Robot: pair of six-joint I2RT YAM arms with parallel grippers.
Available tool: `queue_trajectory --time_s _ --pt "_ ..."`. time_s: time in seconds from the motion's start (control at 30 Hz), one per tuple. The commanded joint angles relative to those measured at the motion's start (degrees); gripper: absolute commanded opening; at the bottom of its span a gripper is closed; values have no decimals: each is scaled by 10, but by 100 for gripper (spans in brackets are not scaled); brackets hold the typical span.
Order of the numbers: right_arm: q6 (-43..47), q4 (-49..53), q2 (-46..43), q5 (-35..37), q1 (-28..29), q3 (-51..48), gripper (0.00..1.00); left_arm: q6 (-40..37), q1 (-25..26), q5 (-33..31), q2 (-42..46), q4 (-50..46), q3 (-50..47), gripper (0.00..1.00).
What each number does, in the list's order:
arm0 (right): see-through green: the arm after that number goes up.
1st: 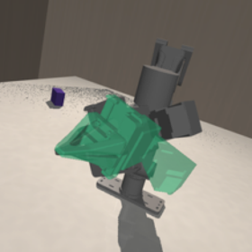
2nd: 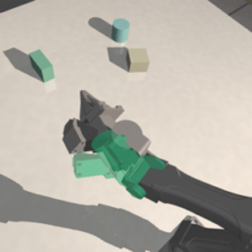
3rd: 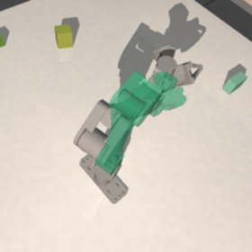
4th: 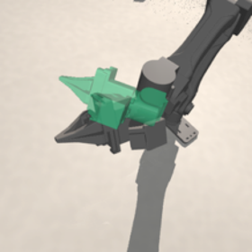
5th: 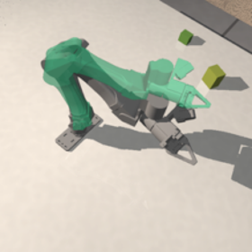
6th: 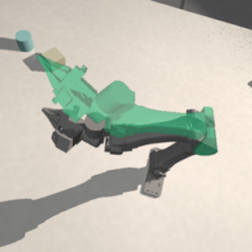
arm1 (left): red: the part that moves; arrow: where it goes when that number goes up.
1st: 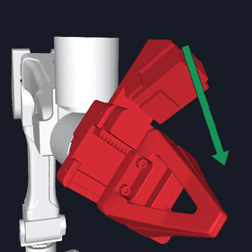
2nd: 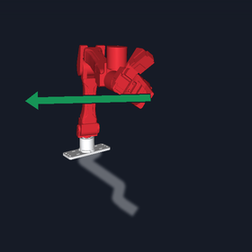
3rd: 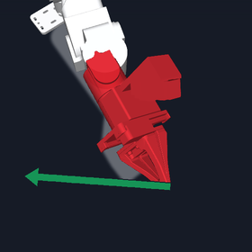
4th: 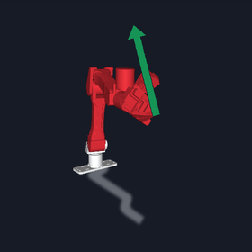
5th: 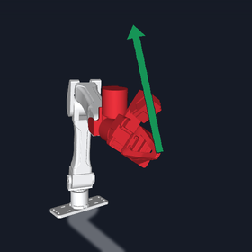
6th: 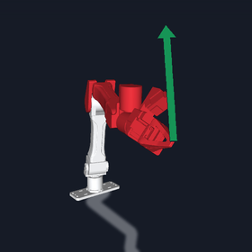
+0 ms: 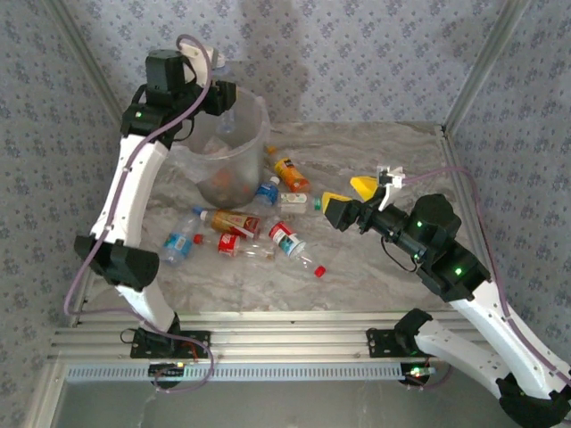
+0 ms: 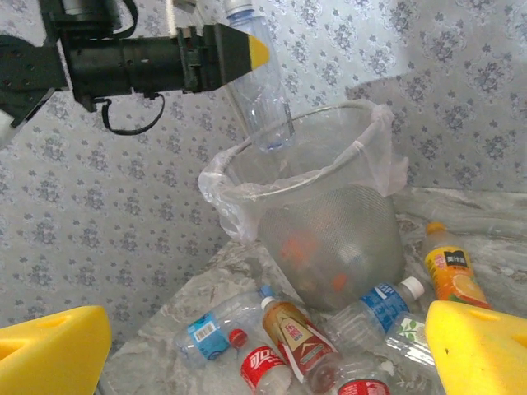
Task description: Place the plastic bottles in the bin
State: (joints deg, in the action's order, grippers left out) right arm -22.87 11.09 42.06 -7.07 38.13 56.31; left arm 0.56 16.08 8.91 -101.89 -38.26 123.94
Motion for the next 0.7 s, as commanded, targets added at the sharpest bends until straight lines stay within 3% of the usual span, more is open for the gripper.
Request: queue_trajectory --time_s 0.0,0.2,0.67 --pt "17 19 -11 22 5 26 100 -74 -4 -53 -62 -91 80 55" --pt "20 52 -11 29 7 33 100 -105 -4 -103 -181 -213 204 58" --pt "20 68 14 39 7 29 100 -134 11 -227 -211 -253 145 63"
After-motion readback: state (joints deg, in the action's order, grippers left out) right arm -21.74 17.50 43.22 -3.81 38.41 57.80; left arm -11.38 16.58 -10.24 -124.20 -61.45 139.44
